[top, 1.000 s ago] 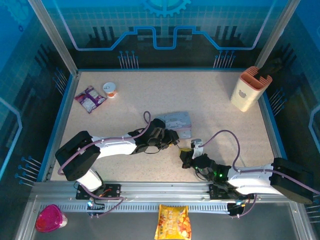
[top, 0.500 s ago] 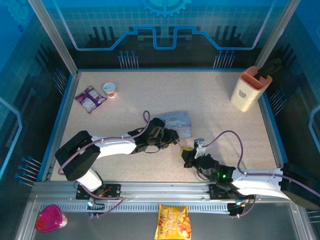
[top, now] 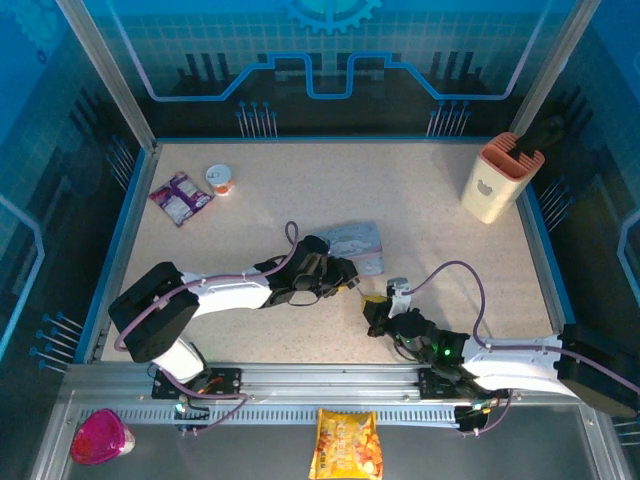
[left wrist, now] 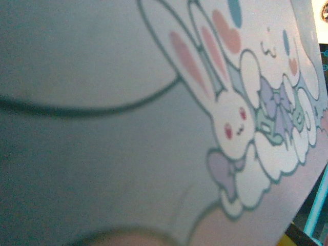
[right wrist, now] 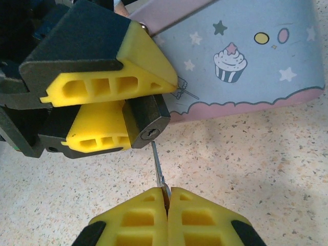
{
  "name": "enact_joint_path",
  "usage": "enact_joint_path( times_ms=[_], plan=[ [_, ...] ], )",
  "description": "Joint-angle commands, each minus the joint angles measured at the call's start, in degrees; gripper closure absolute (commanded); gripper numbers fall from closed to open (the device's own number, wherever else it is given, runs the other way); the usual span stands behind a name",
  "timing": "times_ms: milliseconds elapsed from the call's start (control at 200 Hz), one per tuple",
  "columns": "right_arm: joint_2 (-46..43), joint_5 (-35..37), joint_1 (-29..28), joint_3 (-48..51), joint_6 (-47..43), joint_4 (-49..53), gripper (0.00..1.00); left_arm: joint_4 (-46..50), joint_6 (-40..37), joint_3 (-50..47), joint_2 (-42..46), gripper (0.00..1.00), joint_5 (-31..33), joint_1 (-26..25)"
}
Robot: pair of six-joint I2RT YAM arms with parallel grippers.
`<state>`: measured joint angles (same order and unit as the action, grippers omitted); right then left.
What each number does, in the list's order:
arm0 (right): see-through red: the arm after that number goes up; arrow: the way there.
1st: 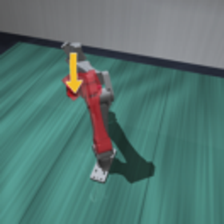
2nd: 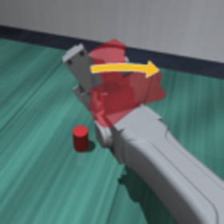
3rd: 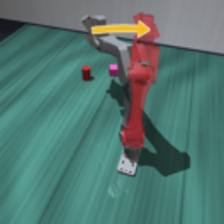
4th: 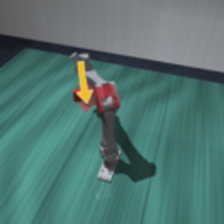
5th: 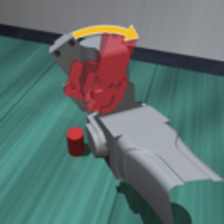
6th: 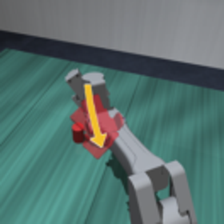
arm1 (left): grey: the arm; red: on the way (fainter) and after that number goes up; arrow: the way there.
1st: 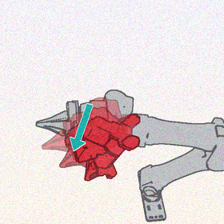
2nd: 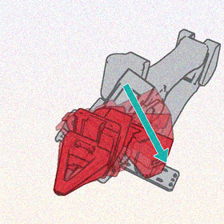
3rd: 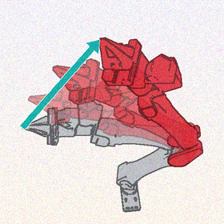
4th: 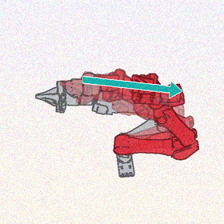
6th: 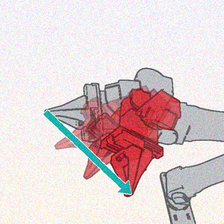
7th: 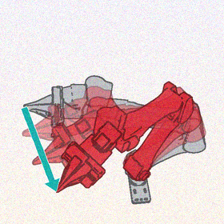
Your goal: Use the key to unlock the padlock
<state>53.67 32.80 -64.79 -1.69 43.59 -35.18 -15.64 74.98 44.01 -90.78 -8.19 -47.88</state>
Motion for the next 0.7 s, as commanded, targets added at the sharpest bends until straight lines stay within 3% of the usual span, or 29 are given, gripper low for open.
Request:
enact_joint_path(
  times_ms=[0,695],
  plan=[
    [0.46,1.42,0.71,-0.46,-0.92,-2.36,1.00,-2.66,0.55,-0.41,2.76,0.87,-2.43,0.03],
    [0.12,0.78,0.71,-0.95,-1.15,-2.59,1.00,-2.98,0.34,-0.46,1.78,0.87,-2.54,-0.42]
  ],
)
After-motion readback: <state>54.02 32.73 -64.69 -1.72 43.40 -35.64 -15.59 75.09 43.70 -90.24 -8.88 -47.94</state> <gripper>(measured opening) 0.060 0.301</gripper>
